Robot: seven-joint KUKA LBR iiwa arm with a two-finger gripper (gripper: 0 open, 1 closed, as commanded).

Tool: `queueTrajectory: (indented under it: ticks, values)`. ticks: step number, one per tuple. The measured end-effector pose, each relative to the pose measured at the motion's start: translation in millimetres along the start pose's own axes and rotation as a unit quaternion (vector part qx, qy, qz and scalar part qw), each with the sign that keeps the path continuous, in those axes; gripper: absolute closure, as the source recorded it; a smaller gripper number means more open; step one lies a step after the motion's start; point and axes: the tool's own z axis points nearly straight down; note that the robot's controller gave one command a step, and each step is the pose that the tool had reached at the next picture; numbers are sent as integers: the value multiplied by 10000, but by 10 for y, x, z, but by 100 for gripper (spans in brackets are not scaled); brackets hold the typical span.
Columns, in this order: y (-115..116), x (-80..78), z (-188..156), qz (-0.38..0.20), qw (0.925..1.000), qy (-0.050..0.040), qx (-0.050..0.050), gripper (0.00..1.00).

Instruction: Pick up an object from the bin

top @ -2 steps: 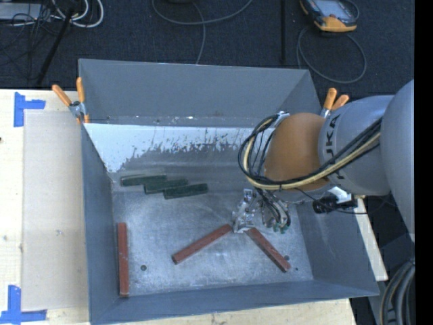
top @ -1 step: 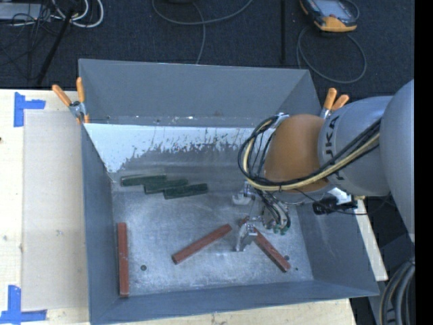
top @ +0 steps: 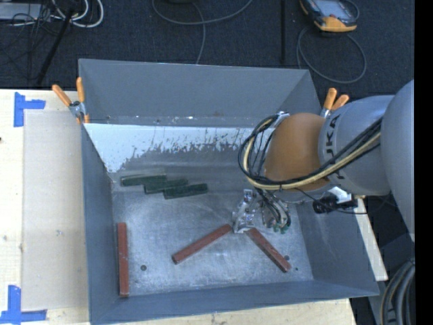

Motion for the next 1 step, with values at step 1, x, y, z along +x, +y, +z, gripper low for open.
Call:
queueTrajectory:
  ticks: [1]
  values:
    - [-3, 15, 21, -3, 10000, 21, 5, 0]
